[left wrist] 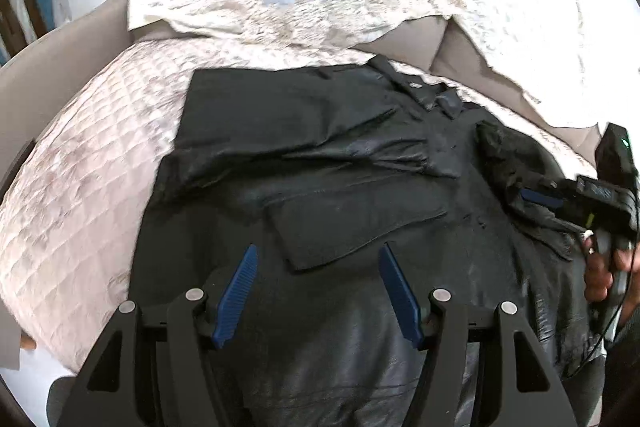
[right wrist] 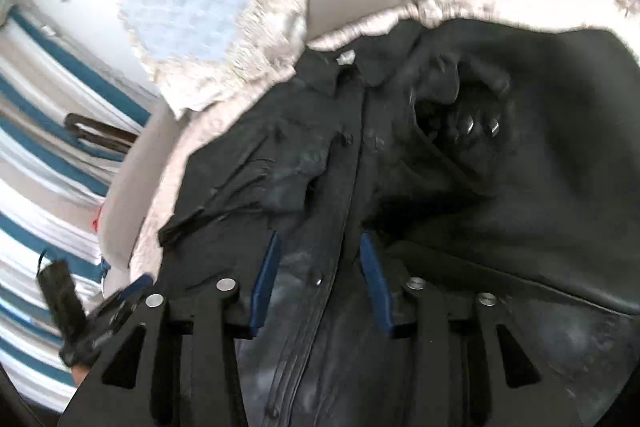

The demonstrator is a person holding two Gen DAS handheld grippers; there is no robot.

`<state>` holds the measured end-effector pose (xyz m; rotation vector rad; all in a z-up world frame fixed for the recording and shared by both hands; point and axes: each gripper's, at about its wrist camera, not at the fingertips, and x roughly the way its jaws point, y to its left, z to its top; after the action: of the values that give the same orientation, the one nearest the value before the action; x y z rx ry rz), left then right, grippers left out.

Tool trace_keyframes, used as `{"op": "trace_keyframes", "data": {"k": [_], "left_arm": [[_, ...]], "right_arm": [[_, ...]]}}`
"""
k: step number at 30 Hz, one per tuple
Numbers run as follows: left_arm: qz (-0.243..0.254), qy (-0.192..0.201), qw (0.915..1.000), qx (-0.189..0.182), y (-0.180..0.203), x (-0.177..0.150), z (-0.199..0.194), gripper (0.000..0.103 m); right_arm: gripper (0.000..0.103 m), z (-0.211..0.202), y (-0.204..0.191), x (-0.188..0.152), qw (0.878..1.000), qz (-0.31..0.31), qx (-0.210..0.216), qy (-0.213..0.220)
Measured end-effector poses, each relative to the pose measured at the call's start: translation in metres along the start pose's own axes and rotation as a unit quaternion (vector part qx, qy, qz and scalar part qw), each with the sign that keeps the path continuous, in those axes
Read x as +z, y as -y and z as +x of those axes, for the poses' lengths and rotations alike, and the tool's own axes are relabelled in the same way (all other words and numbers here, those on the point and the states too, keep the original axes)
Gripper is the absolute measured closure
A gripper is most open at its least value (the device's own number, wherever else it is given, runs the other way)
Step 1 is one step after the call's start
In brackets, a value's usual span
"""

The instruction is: Fold large clothes

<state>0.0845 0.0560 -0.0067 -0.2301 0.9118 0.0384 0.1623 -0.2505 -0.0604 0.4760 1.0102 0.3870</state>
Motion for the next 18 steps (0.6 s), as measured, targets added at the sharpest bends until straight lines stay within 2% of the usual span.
{"op": "trace_keyframes", "data": {"k": [2, 4, 6, 7, 9, 11, 13, 16, 18], "left_arm": [[0.011, 0.006, 0.9999, -0.009, 0.012, 0.008, 0.001, 0.038], [0.02, 0.012, 0.9994, -0.025, 0.026, 0.018, 0.001, 0.038], [0.028, 0.02, 0.9988, -0.034, 0.039, 0.025, -0.001, 0.038], [0.033, 0.025, 0.9984, -0.039, 0.046, 0.026, -0.003, 0.038], [0.036, 0.028, 0.9979, -0.047, 0.051, 0.026, -0.006, 0.037], [0.038, 0.026, 0.9978, -0.048, 0.055, 0.024, -0.008, 0.037], [0.04, 0.021, 0.9981, -0.042, 0.054, 0.021, -0.008, 0.038], [0.039, 0.019, 0.9987, -0.028, 0.049, 0.022, -0.008, 0.037], [0.035, 0.02, 0.999, -0.02, 0.047, 0.025, -0.008, 0.038]], "right_arm": [[0.058, -0.023, 0.003, -0.002, 1.0, -0.006, 0.0, 0.028], [0.057, -0.04, 0.017, 0.001, 0.998, 0.014, -0.013, 0.063], [0.054, -0.045, 0.044, 0.01, 0.993, 0.066, -0.051, 0.08], [0.054, -0.04, 0.058, 0.013, 0.99, 0.096, -0.071, 0.076], [0.054, -0.028, 0.087, 0.02, 0.983, 0.149, -0.074, 0.075], [0.054, -0.009, 0.1, 0.029, 0.98, 0.182, -0.051, 0.062], [0.052, 0.013, 0.087, 0.039, 0.983, 0.18, 0.008, 0.041], [0.052, 0.024, 0.032, 0.047, 0.99, 0.098, 0.095, 0.018], [0.052, 0.017, 0.002, 0.048, 0.991, 0.051, 0.12, 0.024]]}}
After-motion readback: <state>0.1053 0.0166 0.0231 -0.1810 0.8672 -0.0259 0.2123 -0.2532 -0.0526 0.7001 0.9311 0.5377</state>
